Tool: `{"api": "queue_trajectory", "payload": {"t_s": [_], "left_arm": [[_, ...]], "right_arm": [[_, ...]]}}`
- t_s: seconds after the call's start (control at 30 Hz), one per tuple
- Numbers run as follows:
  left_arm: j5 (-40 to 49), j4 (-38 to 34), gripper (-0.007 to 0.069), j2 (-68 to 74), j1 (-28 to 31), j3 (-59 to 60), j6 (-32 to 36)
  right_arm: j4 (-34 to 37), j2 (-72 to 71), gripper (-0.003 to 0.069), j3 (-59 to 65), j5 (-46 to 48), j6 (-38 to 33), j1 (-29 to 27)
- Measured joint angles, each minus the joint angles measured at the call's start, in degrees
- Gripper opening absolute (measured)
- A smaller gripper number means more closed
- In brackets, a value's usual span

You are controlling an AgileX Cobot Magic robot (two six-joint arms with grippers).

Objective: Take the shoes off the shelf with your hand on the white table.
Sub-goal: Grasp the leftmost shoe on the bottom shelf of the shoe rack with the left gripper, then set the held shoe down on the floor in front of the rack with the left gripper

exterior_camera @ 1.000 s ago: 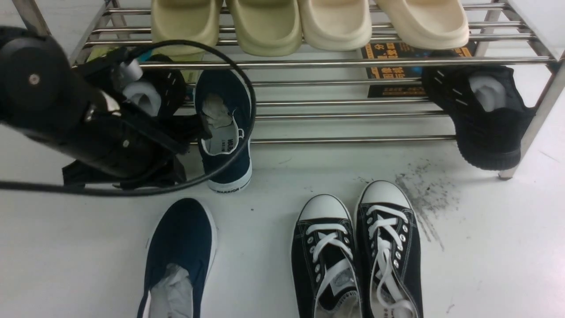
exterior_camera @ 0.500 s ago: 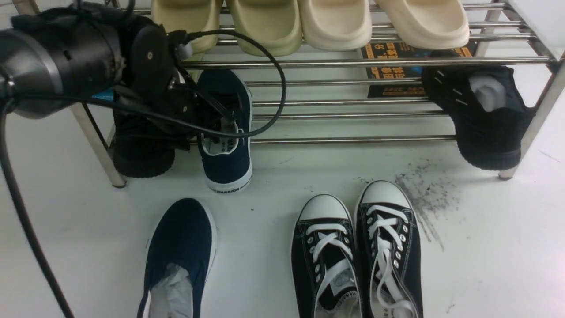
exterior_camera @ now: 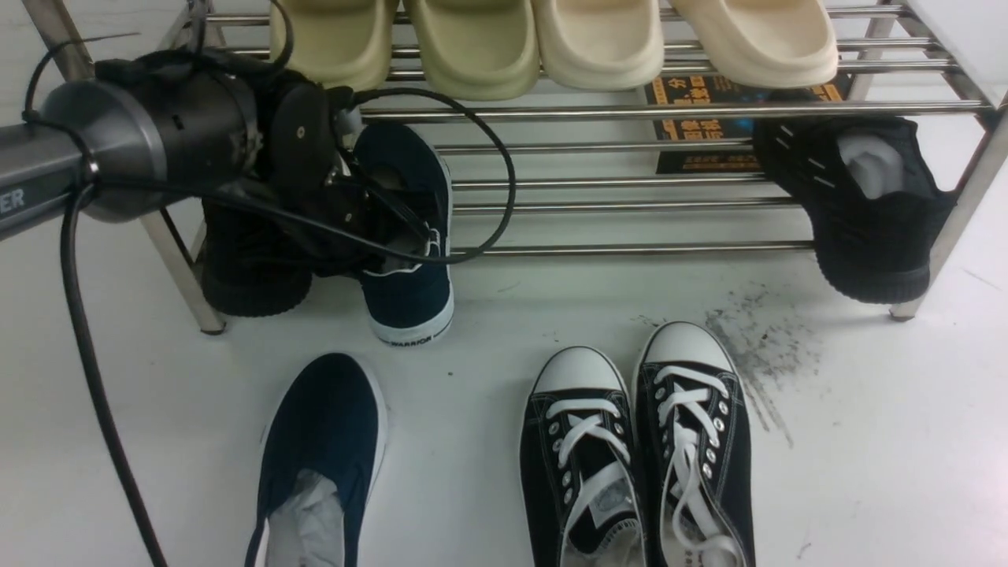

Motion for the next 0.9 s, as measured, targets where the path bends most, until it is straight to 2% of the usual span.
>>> {"api": "queue_trajectory", "payload": {"t_s": [0.1, 0.3, 0.53, 0.73, 0.9], "left_arm": [[5.23, -0.61, 0.0022, -3.92, -2.86, 0.05, 0.28], [7.73, -0.61, 0.0022, -10.83, -7.68, 0.05, 0.05], [9.15, 2.24, 0.0022, -18.33, -13.78, 9.7, -6.16], [5.3, 9.45, 0.0022, -26.27, -21.33, 23.81, -25.12], [1.88, 17.43, 0.0024, -26.78, -24.18, 28.94, -37.51]], "right_arm": [[0.0, 0.0, 0.0239, 0.0, 0.0, 0.0, 0.0], [0.0, 0.0, 0.0239, 0.0, 0.0, 0.0, 0.0], [0.0, 0.0, 0.0239, 0.0, 0.0, 0.0, 0.0], [0.0, 0.0, 0.0239, 0.0, 0.0, 0.0, 0.0], [0.0, 0.0, 0.0239, 0.0, 0.0, 0.0, 0.0]]}}
